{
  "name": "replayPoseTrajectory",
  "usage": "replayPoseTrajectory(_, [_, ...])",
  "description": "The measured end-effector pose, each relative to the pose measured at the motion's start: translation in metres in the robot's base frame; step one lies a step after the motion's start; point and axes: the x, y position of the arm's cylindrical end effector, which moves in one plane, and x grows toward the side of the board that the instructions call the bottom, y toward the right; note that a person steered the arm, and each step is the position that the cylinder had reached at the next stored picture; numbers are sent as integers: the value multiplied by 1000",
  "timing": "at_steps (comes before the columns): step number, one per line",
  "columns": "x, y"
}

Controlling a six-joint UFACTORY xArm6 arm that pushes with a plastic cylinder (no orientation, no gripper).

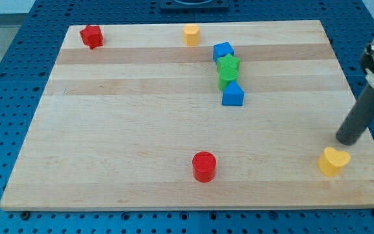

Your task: Push the yellow heart slightly to the left

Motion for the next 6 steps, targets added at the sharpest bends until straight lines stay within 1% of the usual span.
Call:
replayPoseTrajectory(2, [36,3])
replayPoseTrajectory(3, [47,2])
replayPoseTrajectory(4, [47,-10])
replayPoseTrajectory(6, [47,-55])
